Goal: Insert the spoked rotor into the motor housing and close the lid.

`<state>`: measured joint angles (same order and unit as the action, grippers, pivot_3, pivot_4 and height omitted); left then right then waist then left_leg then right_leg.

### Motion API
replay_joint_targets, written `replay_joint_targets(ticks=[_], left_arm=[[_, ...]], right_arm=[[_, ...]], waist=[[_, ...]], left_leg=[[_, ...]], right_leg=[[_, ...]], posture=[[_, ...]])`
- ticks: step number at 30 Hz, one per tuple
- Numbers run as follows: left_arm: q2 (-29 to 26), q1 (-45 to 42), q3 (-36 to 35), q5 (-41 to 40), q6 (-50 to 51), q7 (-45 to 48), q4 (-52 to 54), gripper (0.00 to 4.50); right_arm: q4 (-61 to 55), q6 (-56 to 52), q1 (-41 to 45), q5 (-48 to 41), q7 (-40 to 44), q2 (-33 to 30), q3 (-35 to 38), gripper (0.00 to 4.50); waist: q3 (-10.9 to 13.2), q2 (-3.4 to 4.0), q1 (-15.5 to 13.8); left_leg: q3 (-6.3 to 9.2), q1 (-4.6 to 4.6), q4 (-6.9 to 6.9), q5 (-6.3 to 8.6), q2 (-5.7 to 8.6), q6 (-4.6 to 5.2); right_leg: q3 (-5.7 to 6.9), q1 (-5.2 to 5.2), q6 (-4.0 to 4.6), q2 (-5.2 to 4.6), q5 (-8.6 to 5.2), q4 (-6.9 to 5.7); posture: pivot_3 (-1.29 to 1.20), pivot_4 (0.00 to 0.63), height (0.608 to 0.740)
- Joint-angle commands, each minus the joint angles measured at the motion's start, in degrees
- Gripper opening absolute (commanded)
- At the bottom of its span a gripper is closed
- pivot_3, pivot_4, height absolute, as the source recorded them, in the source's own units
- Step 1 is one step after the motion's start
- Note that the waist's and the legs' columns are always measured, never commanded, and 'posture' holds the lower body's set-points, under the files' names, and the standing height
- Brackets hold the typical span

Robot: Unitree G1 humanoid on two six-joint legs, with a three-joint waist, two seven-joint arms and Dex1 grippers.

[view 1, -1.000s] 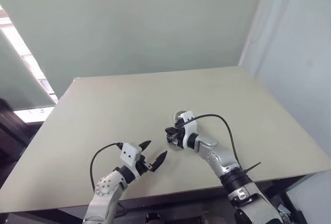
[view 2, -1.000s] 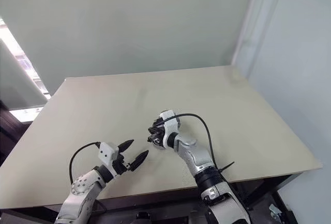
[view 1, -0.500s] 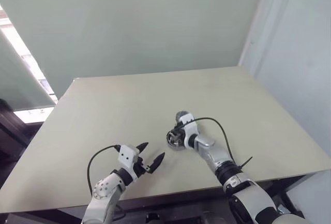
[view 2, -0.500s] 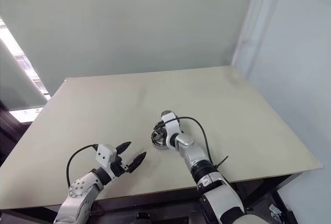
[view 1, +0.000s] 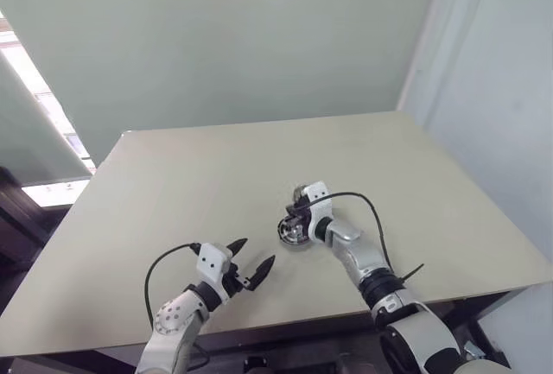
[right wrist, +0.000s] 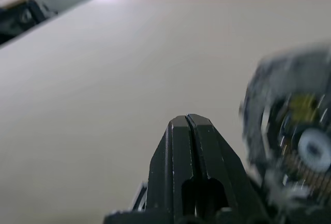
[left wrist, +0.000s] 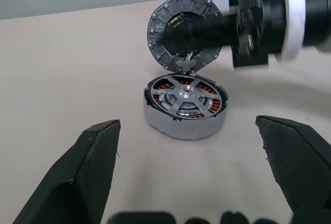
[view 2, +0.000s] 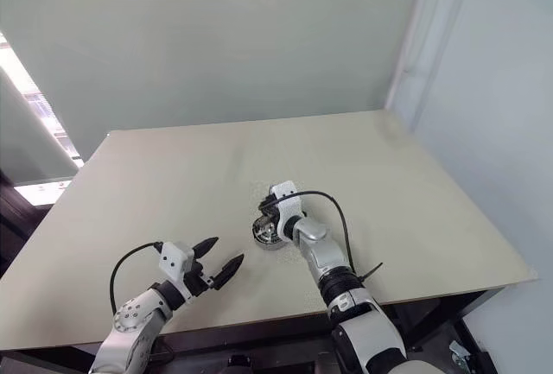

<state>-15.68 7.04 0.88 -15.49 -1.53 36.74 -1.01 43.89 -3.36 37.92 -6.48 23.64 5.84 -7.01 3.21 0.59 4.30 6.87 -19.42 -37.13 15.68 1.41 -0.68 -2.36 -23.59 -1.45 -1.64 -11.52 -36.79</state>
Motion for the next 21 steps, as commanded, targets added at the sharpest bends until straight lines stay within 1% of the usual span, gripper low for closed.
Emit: replay_joint_targets(ticks=[1, 5, 8, 11, 17, 21], left_arm=[[0.1, -1.1, -0.1, -0.2, -1.1, 0.0, 1.6, 4.50], [0.2, -1.1, -0.2, -0.2, -1.2, -0.1, 1.6, 4.50], [0.2, -0.9, -0.4, -0.2, -1.3, -0.4, 1.9, 4.50], [0.2, -0.3, -0.4, -0.2, -1.3, -0.5, 2.5, 4.50], [0.4, 0.5, 0.1, -0.2, -1.2, -0.5, 2.7, 4.50], [0.4, 0.6, 0.4, -0.2, -1.0, -0.4, 3.0, 4.50]], right_arm=[[3.1, -0.6, 2.0, 2.1, -1.6, 0.7, -0.4, 0.02], [11.0, -1.2, 2.9, 6.1, -4.0, 0.3, -2.3, 0.02], [13.5, -0.3, 3.3, 6.7, -4.6, 0.3, -1.8, 0.02], [10.9, 2.0, 3.5, 4.9, -3.6, 0.6, 0.2, 0.02], [6.4, 5.9, 4.8, 2.3, -3.2, 1.4, 3.8, 0.02], [6.7, 6.3, 5.7, 2.7, -3.5, 2.1, 4.1, 0.02]], waist=[[0.0, 0.00, 0.0], [0.0, 0.00, 0.0], [0.0, 0.01, 0.0], [0.0, 0.02, 0.0], [0.0, 0.03, 0.0], [0.0, 0.03, 0.0]], left_leg=[[0.00, 0.01, 0.00, 0.00, 0.00, 0.00], [0.00, 0.02, 0.00, 0.00, 0.00, 0.00], [-0.02, 0.05, 0.00, 0.00, 0.02, 0.00], [-0.01, 0.18, -0.01, 0.00, 0.01, 0.00], [-0.01, 0.15, 0.01, 0.00, 0.01, 0.00], [-0.01, 0.15, 0.03, 0.00, 0.00, 0.00]], right_leg=[[0.00, 0.00, 0.00, 0.00, 0.00, 0.00], [0.00, 0.01, 0.01, 0.00, 0.00, 0.00], [-0.02, 0.06, 0.01, -0.02, 0.00, 0.00], [-0.01, 0.17, 0.02, -0.01, 0.00, -0.01], [-0.02, 0.13, 0.01, 0.00, 0.00, -0.01], [-0.01, 0.12, 0.01, 0.00, 0.00, -0.01]], posture=[[0.00, 0.000, 0.740], [0.00, 0.000, 0.740], [0.00, 0.000, 0.740], [0.00, 0.000, 0.740], [0.00, 0.000, 0.740], [0.00, 0.000, 0.740]])
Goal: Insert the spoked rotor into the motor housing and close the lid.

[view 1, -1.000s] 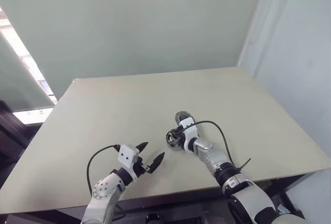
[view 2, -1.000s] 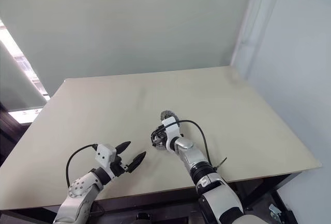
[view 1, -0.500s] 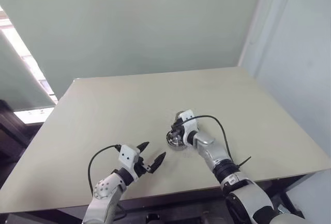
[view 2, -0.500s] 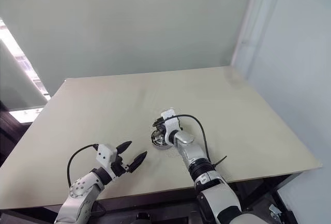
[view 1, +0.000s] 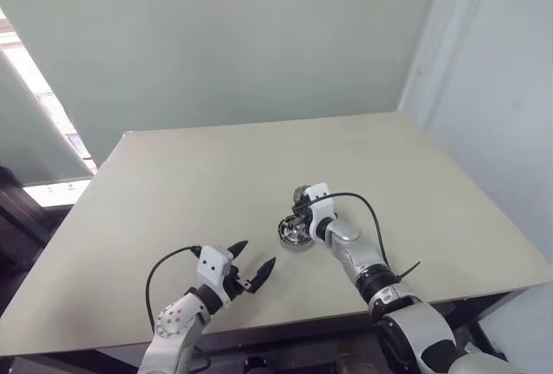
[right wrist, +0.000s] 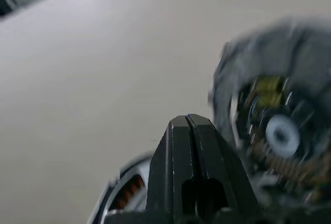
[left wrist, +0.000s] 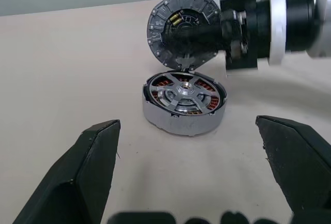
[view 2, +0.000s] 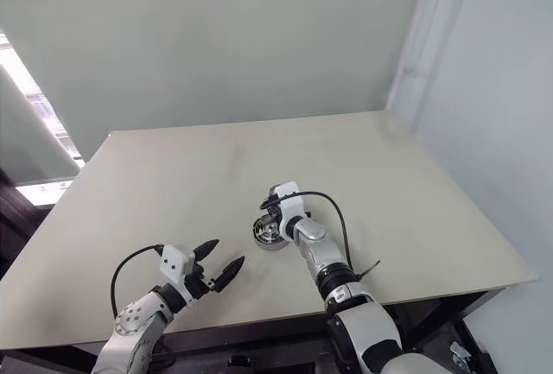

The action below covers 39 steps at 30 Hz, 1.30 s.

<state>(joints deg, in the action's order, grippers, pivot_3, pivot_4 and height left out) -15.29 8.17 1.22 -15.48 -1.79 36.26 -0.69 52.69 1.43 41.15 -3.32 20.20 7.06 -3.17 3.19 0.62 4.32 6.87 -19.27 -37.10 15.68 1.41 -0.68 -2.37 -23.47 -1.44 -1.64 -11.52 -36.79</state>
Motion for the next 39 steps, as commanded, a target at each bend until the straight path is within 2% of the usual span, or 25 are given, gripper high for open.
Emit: replay_joint_targets(ticks=[1, 9, 23, 25, 32, 39], left_arm=[[0.0, -0.4, 0.1, -0.3, -0.7, 0.0, 2.8, 4.50], [-0.6, 0.5, -0.1, -0.5, 0.1, -0.1, 4.5, 4.50], [0.0, 1.1, 0.8, -0.2, 0.8, -0.2, 5.0, 4.50], [0.0, 1.0, 0.8, -0.2, 0.7, -0.1, 4.9, 4.50], [-0.4, 2.0, 0.4, -0.3, 0.8, -0.3, 5.9, 4.50], [-0.1, 3.1, 0.5, -0.2, 0.6, -0.7, 6.3, 4.50]], right_arm=[[-1.0, 1.2, 2.7, 0.3, -0.5, 1.0, -0.1, 0.02], [10.4, -5.8, 2.5, 4.7, -3.9, 1.5, -2.6, 0.02], [-0.8, 0.5, 3.5, 0.7, -0.5, 2.0, 0.6, 0.02], [-0.3, 0.5, 4.0, 1.0, -0.7, 2.4, 0.3, 0.02], [13.6, -6.3, 5.5, 6.1, -5.3, 2.5, -2.8, 0.02], [10.3, -4.5, 4.8, 3.9, -3.5, 1.4, -0.9, 0.02]], waist=[[0.0, 0.00, 0.0], [0.0, 0.04, 0.0], [0.0, 0.07, 0.1], [0.0, 0.07, 0.1], [0.0, 0.07, 0.1], [-0.1, 0.07, 0.1]], left_leg=[[0.00, 0.00, 0.00, 0.00, 0.00, 0.00], [-0.02, 0.01, 0.03, 0.00, 0.01, 0.00], [-0.02, 0.11, 0.05, 0.00, -0.01, 0.00], [-0.02, 0.12, 0.07, 0.00, -0.01, 0.00], [-0.03, 0.14, 0.09, 0.00, -0.02, 0.00], [-0.04, 0.26, 0.10, 0.00, -0.02, 0.00]], right_leg=[[0.00, 0.00, 0.00, 0.00, 0.00, 0.00], [-0.03, -0.01, 0.02, -0.01, 0.01, 0.00], [-0.02, 0.08, 0.05, 0.02, -0.02, 0.01], [-0.02, 0.08, 0.05, 0.02, -0.02, 0.02], [-0.03, 0.08, 0.16, 0.02, -0.08, 0.01], [-0.05, 0.19, 0.18, 0.02, -0.09, 0.00]], posture=[[0.00, 0.000, 0.740], [0.00, 0.000, 0.740], [0.00, 0.000, 0.740], [0.00, 0.000, 0.740], [0.00, 0.000, 0.740], [0.00, 0.000, 0.740]])
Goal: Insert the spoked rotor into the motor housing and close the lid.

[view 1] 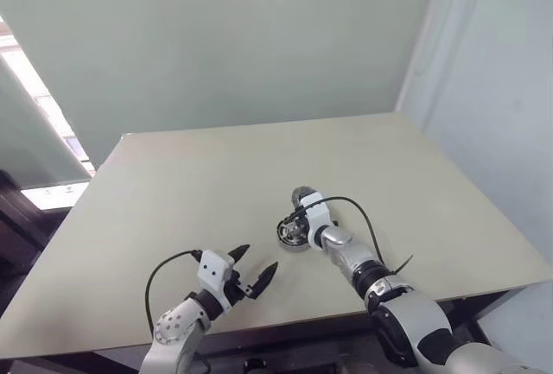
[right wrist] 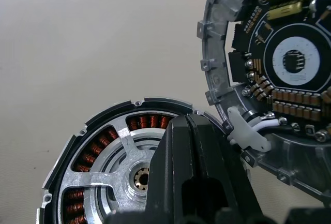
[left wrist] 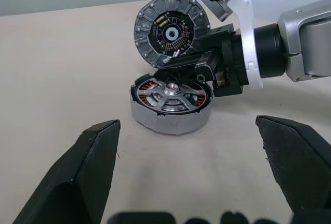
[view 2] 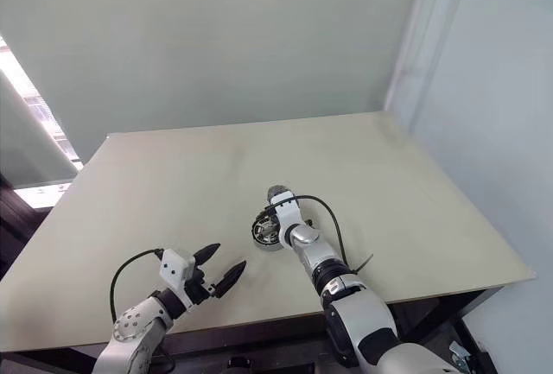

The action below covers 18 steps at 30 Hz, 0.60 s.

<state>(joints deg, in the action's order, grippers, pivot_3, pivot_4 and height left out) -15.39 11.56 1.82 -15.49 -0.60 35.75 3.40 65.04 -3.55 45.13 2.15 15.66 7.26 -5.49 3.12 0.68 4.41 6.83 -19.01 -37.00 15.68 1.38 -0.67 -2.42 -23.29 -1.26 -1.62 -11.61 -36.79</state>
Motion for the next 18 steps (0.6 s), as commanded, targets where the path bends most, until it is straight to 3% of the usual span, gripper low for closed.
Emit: replay_joint_targets(ticks=[1, 9, 14, 18], left_arm=[[0.1, -0.4, 0.1, -0.2, -0.6, -0.2, 2.1, 4.50], [0.6, -1.9, 0.7, -0.1, -0.6, 0.1, 0.9, 4.50], [0.3, -3.2, 0.7, -0.2, -0.8, 0.6, -0.4, 4.50], [0.3, -4.0, 0.8, -0.3, -0.9, 0.9, -1.1, 4.50]], right_arm=[[-3.2, 0.9, 0.8, -2.3, 1.4, 1.0, 2.1, 0.02], [-17.6, 0.4, -3.9, -5.5, 7.5, 0.1, 2.9, 0.02], [-36.6, -11.4, -13.2, -7.4, 13.9, -1.9, -1.3, 0.02], [-46.2, -17.0, -17.5, -5.3, 15.4, -6.1, -5.2, 0.96]], waist=[[0.0, 0.01, 0.0], [0.0, 0.01, -0.1], [0.0, 0.01, -0.1], [0.0, 0.01, -0.1]], left_leg=[[0.00, -0.01, 0.00, 0.00, 0.00, 0.00], [0.02, -0.16, 0.01, 0.00, 0.00, 0.00], [0.05, -0.21, 0.01, 0.00, 0.01, 0.00], [0.03, -0.27, -0.05, 0.00, 0.03, -0.01]], right_leg=[[0.00, -0.01, 0.00, 0.01, 0.00, 0.00], [0.01, -0.14, -0.12, 0.00, 0.07, 0.03], [0.04, -0.14, -0.14, -0.02, 0.06, 0.07], [0.03, -0.19, -0.03, -0.04, 0.00, 0.05]], posture=[[0.00, 0.000, 0.740], [0.00, 0.000, 0.740], [0.00, 0.000, 0.740], [0.00, 0.000, 0.740]])
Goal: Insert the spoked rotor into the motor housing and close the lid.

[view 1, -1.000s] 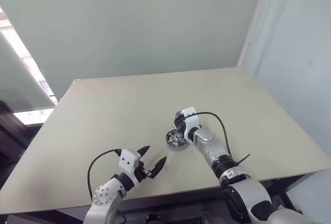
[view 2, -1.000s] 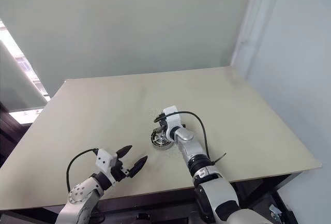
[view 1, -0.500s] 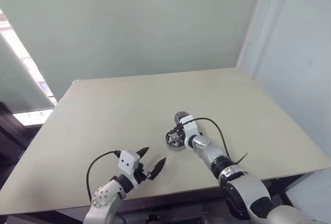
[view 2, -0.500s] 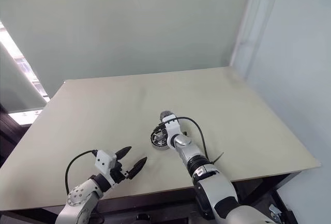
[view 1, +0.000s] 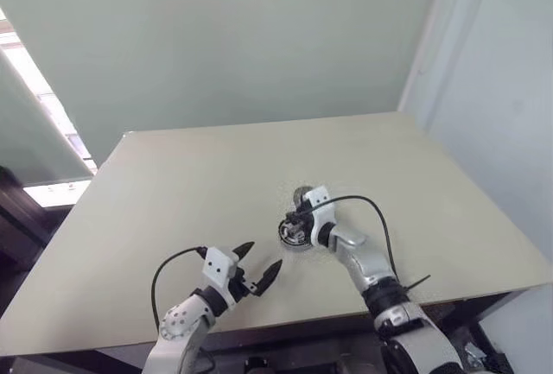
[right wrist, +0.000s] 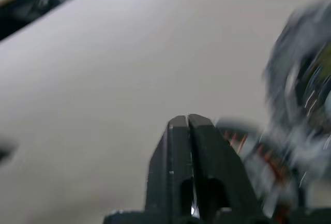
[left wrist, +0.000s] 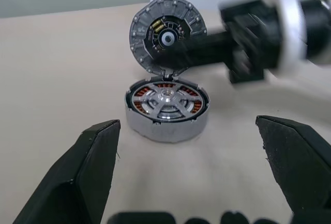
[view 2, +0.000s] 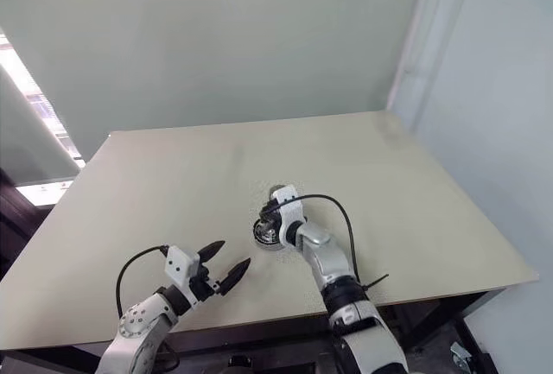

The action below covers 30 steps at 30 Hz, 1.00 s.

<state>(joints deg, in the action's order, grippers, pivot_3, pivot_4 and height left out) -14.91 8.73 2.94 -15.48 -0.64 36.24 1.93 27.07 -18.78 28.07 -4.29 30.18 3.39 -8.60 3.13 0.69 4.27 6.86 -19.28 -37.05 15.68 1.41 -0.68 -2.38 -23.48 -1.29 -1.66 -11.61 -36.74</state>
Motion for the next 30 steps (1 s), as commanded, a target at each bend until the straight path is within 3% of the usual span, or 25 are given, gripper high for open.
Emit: replay_joint_targets(ticks=[1, 10, 17, 30], left_arm=[[-0.2, -1.4, -0.3, -0.3, -0.9, 0.5, 0.2, 4.50], [-0.9, -3.3, -0.9, -0.5, -1.2, 1.7, -2.0, 4.50], [-1.6, -4.2, -1.3, -0.6, -1.3, 2.2, -3.1, 4.50], [-1.6, -3.5, -1.4, -0.5, -1.7, 2.0, -2.9, 4.50]], right_arm=[[-9.8, -1.4, -1.2, 2.6, 1.4, -4.1, -3.6, 1.32], [-19.5, -1.3, -4.7, 8.7, 11.2, -18.1, -14.7, 4.48], [-17.1, 4.3, -2.4, 13.5, 12.9, -19.8, -20.4, 4.48], [-8.2, 11.3, 1.1, 19.5, 11.6, -19.0, -22.7, 4.48]], waist=[[0.0, 0.00, 0.0], [0.0, -0.06, 0.0], [0.1, -0.13, 0.0], [0.1, -0.23, -0.2]], left_leg=[[0.00, -0.01, -0.02, 0.00, 0.00, 0.00], [-0.01, -0.10, -0.05, 0.00, 0.00, 0.00], [0.01, -0.11, -0.09, 0.00, 0.00, 0.00], [0.03, -0.16, -0.16, 0.00, 0.03, -0.01]], right_leg=[[0.01, 0.00, 0.00, 0.00, 0.00, 0.00], [0.06, -0.06, 0.00, -0.01, -0.02, 0.02], [0.08, -0.05, 0.00, -0.01, -0.01, 0.02], [0.10, -0.05, -0.12, -0.05, 0.06, 0.02]], posture=[[0.00, 0.000, 0.740], [0.00, 0.000, 0.740], [0.00, 0.000, 0.740], [0.00, 0.000, 0.740]])
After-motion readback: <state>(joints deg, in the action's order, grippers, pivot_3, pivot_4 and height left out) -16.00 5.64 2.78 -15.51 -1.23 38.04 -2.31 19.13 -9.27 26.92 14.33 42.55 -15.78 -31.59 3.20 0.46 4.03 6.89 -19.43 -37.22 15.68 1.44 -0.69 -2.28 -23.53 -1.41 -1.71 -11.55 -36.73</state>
